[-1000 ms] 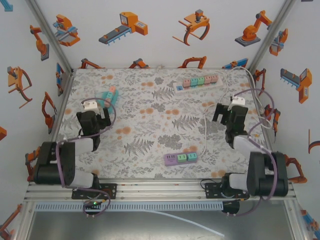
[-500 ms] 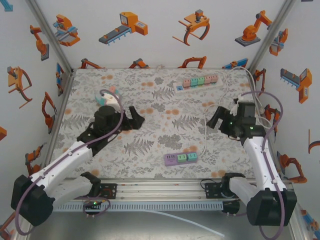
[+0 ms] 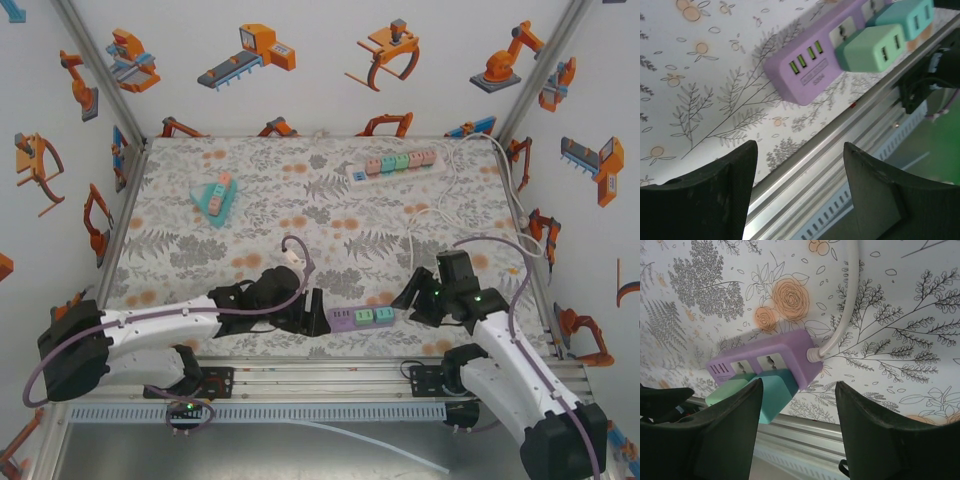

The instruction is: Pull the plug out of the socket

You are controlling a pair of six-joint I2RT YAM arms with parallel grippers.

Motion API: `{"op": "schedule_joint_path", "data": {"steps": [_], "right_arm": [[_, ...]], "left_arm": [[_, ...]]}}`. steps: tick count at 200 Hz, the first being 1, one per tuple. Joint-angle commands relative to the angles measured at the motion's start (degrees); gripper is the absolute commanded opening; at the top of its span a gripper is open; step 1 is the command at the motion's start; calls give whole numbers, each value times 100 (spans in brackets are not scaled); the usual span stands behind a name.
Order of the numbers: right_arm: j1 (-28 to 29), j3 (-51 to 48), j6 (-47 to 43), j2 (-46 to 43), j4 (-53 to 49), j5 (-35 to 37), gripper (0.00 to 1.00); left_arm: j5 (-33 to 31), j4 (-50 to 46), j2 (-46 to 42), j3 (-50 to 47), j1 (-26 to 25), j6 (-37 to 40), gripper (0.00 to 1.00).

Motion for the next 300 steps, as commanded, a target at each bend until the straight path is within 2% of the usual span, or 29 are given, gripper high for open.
{"op": "schedule_joint_path", "data": {"steps": [1,48,70,96,141,170,195,234,259,276,300], "right_arm": [[101,-109,399,-218,202,25,57],[311,-335,765,115,634,91,49],[592,-577,1275,192,1163,216,48],[916,-800,1821,234,1508,550,49],[1503,-1268,2809,1,2277,1196,47],[1861,-1271,3069,214,2675,1493,46],[2337,-1128,3253,735,3240,1857,45],[3033,-596,3341,2098,4246,2159,45],[3391,-291,3572,2740,4844,2430,49],[3398,-206,3531,2721,4730,2642,52],[3341,-20,3130,2132,3984,3114,56]], "left_arm": [[-270,95,142,24,4,266,65],[-310,281,955,315,2,25,53],[-74,764,1217,236,4,-188,53],[-76,854,1455,226,27,-400,53],[85,1205,1442,41,107,-524,53],[-105,799,1457,-32,330,-668,42],[-185,681,1121,-429,788,-868,39],[-885,-299,285,-611,1269,-247,40],[-1056,-818,-333,-883,1833,-67,43],[-1071,-1111,-729,-942,2062,107,50],[-1175,-1561,-1166,-848,2170,256,55]]}}
